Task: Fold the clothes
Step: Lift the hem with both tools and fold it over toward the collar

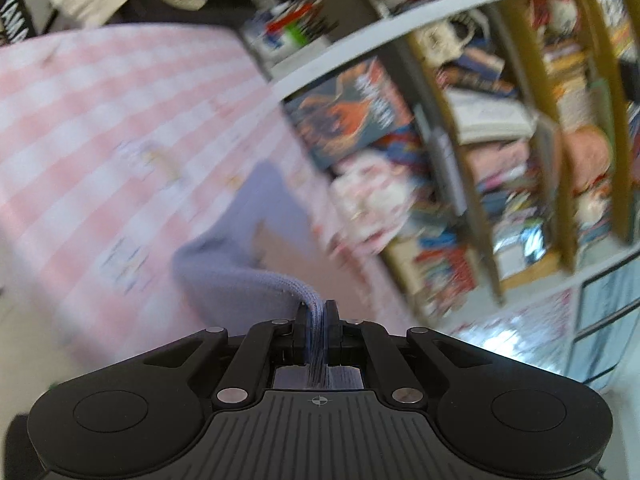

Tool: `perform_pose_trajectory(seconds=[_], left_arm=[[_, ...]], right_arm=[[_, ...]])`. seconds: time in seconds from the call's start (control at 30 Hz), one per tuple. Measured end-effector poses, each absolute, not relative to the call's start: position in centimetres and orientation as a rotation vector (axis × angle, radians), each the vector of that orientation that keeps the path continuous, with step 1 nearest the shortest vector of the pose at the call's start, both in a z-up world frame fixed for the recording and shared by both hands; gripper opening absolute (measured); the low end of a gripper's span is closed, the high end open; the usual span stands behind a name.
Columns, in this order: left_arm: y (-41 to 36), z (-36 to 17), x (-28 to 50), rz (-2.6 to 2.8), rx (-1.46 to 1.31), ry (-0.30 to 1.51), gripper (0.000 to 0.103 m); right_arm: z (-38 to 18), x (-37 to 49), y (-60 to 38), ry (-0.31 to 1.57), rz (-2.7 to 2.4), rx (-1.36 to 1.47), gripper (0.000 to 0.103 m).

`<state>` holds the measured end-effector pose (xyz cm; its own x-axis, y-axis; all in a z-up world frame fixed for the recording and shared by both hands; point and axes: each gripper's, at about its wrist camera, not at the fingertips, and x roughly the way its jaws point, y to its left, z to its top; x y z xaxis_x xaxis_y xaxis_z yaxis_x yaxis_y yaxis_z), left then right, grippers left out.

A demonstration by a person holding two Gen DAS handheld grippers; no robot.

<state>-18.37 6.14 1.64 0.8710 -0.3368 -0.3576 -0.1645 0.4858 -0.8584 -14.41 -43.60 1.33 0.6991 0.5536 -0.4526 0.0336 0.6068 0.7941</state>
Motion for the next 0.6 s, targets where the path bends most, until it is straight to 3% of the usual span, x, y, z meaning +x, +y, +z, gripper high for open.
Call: perform_pose_trajectory(seconds=[0.27,0.6], left_arm=[[7.5,2.0,-10.5,-0.126,-1.068,0.494,0.004],[9.6,0.5,-2.0,-0.106,-1.061,0.581,0.004]], right_arm=[[3.5,-7.4,-42.8,0.66,0.305,0.944,0.009],[2.6,1.1,-40.5,0.685,0.237,0.922,0.009]])
